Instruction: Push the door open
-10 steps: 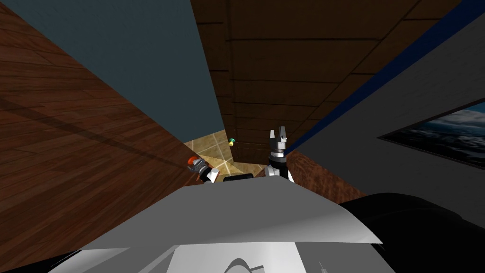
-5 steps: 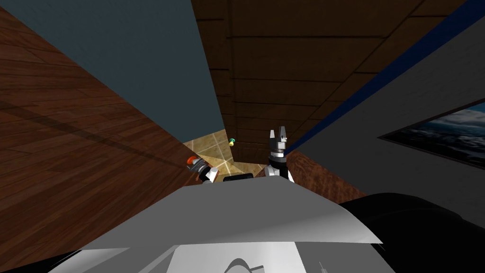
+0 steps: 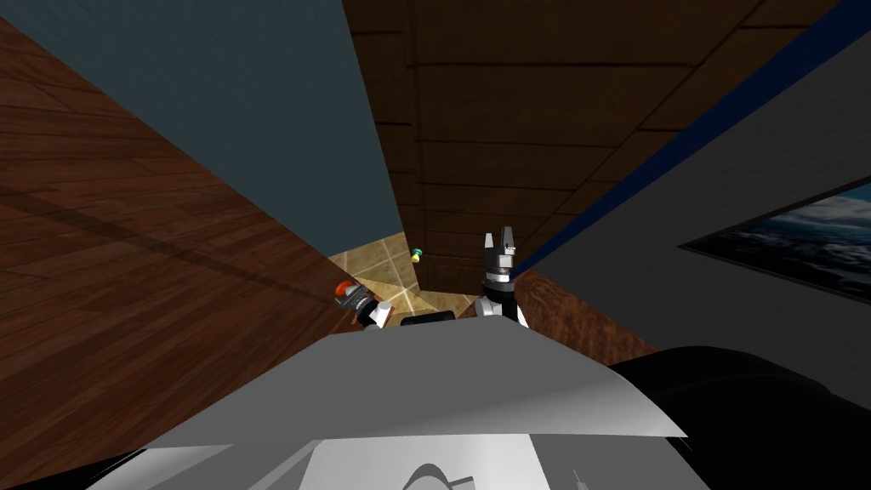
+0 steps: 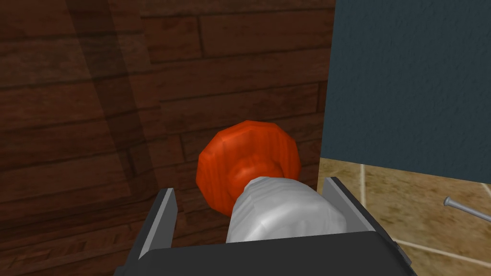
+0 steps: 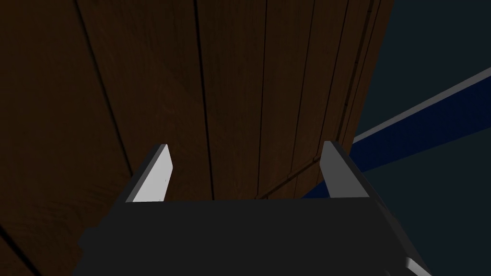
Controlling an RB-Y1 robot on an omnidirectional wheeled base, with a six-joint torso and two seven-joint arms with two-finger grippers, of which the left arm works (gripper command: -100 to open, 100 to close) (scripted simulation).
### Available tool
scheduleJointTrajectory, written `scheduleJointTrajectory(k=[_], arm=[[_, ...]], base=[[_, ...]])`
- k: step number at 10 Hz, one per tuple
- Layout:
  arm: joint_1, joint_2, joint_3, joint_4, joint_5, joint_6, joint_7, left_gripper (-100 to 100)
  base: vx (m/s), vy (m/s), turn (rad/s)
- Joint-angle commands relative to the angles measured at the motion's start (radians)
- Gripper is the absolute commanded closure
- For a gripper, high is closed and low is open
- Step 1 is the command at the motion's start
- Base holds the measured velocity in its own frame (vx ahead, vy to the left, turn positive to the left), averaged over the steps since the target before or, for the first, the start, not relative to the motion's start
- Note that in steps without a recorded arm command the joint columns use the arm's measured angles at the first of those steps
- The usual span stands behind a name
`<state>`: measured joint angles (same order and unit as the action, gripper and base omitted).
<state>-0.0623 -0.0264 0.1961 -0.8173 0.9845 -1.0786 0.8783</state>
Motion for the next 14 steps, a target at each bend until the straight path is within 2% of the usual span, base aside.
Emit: scheduleJointTrajectory(k=[1, 2, 3, 4, 8, 9, 10, 11, 12, 14], arm=[[0.003, 0.027, 0.026, 0.05, 0.009, -0.041, 0.02, 100], [0.003, 0.027, 0.026, 0.058, 0.009, -0.041, 0.02, 100], [-0.036, 0.025, 0.035, 0.065, 0.006, -0.037, 0.014, 100], [-0.036, 0.025, 0.035, 0.065, 0.006, -0.037, 0.014, 100], [-0.052, 0.047, 0.12, 0.082, 0.027, -0.074, 0.002, 100], [-0.052, 0.047, 0.122, 0.082, 0.027, -0.074, 0.002, 100], [-0.058, 0.05, 0.15, 0.087, 0.033, -0.086, -0.002, 100], [-0.058, 0.05, 0.15, 0.087, 0.033, -0.086, -0.002, 100], [-0.063, 0.053, 0.178, 0.093, 0.04, -0.098, -0.006, 100], [-0.063, 0.053, 0.178, 0.093, 0.04, -0.098, -0.006, 100]], base=[[0.015, -0.008, -0.013], [-0.012, -0.01, 0.004], [0.033, 0.006, -0.278], [0.046, 0.027, -0.136], [0.038, 0.053, -0.124], [0.036, 0.06, -0.055], [0.041, 0.059, -0.114], [0.029, 0.054, -0.072], [0.025, 0.046, -0.122], [0.012, 0.026, -0.026]])
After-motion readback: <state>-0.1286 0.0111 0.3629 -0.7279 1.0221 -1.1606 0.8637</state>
